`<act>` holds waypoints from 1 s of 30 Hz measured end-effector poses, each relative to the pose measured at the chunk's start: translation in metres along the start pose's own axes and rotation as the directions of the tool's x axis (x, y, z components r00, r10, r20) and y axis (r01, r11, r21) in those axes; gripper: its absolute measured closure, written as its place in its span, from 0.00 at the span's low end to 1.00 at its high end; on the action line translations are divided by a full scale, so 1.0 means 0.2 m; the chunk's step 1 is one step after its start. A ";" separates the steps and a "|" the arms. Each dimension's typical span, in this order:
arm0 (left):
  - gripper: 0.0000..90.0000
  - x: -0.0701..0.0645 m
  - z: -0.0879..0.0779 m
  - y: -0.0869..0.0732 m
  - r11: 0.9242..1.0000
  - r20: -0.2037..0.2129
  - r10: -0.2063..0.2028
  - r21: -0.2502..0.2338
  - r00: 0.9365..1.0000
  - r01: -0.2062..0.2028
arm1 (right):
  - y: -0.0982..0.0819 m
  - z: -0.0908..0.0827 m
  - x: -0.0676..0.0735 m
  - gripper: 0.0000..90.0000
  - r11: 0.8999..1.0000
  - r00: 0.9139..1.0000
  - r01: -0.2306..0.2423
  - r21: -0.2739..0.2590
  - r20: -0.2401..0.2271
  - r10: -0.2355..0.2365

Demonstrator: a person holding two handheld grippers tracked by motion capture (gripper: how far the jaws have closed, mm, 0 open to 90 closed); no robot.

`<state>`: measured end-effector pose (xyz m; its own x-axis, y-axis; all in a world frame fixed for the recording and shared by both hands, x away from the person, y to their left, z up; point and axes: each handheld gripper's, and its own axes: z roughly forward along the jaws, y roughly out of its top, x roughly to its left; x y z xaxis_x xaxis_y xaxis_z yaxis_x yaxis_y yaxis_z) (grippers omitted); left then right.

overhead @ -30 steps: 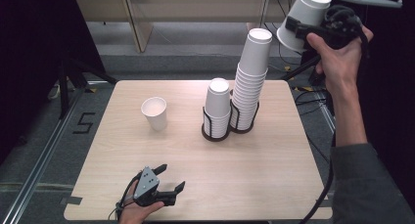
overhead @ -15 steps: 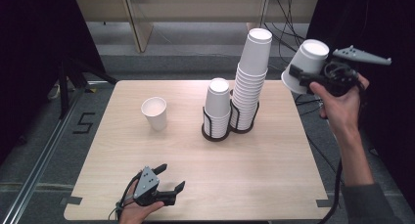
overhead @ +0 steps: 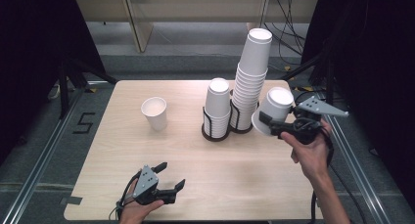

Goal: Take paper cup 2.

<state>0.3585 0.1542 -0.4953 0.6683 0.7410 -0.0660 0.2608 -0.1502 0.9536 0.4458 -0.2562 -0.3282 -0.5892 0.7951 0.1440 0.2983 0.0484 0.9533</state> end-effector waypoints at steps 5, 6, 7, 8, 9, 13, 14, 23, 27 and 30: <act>0.16 0.00 0.00 0.00 1.000 0.000 0.000 0.016 1.000 0.000 | -0.12 0.07 0.07 0.19 1.000 0.999 -0.014 0.023 -0.037 0.015; 0.16 0.00 0.00 0.00 1.000 0.001 -0.003 0.013 1.000 0.003 | -0.14 0.08 0.08 0.19 0.999 0.998 -0.027 0.027 -0.049 0.028; 0.16 0.00 0.00 0.00 1.000 0.004 -0.002 0.010 1.000 0.002 | -0.16 0.10 0.09 0.19 0.999 0.998 -0.013 0.039 -0.056 0.015; 0.16 0.00 0.00 0.00 1.000 0.005 -0.002 0.010 1.000 0.002 | -0.18 0.12 0.10 0.19 0.998 0.998 -0.017 0.054 -0.060 0.020; 0.16 0.00 0.00 0.00 1.000 0.006 -0.002 0.008 1.000 0.001 | -0.20 0.13 0.12 0.19 0.998 0.997 -0.025 0.051 -0.065 0.029; 0.16 0.00 0.00 0.00 1.000 0.019 -0.003 -0.011 1.000 0.003 | -0.27 0.20 0.17 0.19 0.997 0.994 -0.008 0.073 -0.104 0.016; 0.16 0.00 0.00 0.00 1.000 0.018 -0.003 -0.010 1.000 0.004 | -0.28 0.22 0.18 0.19 0.997 0.995 0.023 0.070 -0.102 -0.015; 0.16 -0.03 0.00 0.01 0.999 0.053 -0.025 -0.029 0.998 0.027 | -0.41 0.34 0.36 0.19 0.993 0.976 0.040 0.112 -0.217 -0.015; 0.16 -0.06 0.00 0.02 0.998 0.088 -0.025 -0.057 0.996 0.031 | -0.45 0.38 0.42 0.19 0.990 0.966 0.057 0.128 -0.256 -0.022; 0.16 -0.09 0.01 0.03 0.997 0.108 -0.014 -0.073 0.994 0.022 | -0.47 0.41 0.46 0.19 0.988 0.960 0.079 0.129 -0.276 -0.040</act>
<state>0.3497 0.1393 -0.4900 0.7363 0.6676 -0.1105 0.2238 -0.0862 0.9708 0.4242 -0.1383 -0.4261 -0.7850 0.5949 0.1729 0.3456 0.1888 0.9192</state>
